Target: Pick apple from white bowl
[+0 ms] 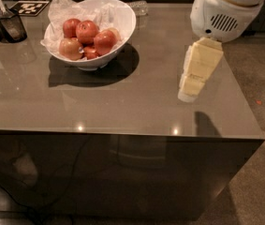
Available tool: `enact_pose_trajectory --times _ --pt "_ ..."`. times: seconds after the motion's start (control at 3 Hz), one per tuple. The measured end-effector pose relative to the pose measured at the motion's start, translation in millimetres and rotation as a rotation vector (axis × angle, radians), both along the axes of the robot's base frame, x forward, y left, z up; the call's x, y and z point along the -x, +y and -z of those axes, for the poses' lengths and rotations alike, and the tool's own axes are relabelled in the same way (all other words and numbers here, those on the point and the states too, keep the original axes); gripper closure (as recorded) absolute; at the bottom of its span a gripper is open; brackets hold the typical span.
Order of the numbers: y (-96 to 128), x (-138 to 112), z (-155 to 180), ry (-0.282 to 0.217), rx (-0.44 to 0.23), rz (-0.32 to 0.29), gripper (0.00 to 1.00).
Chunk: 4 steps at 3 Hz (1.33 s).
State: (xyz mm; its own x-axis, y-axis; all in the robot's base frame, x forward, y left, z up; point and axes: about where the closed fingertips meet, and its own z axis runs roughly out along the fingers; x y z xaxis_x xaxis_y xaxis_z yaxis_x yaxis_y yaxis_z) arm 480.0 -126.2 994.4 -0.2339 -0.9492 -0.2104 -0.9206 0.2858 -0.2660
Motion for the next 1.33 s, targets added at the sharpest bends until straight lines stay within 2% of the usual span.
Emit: enact_pose_trajectory --times 0.67,1.0,1.33 --pt "68 -67 -38 -0.015 -0.056 0.053 0.0" --pt "85 -74 -52 -0.054 -0.091 0.029 0.0" --pt "95 -82 -51 -0.06 -0.114 0.016 0.0"
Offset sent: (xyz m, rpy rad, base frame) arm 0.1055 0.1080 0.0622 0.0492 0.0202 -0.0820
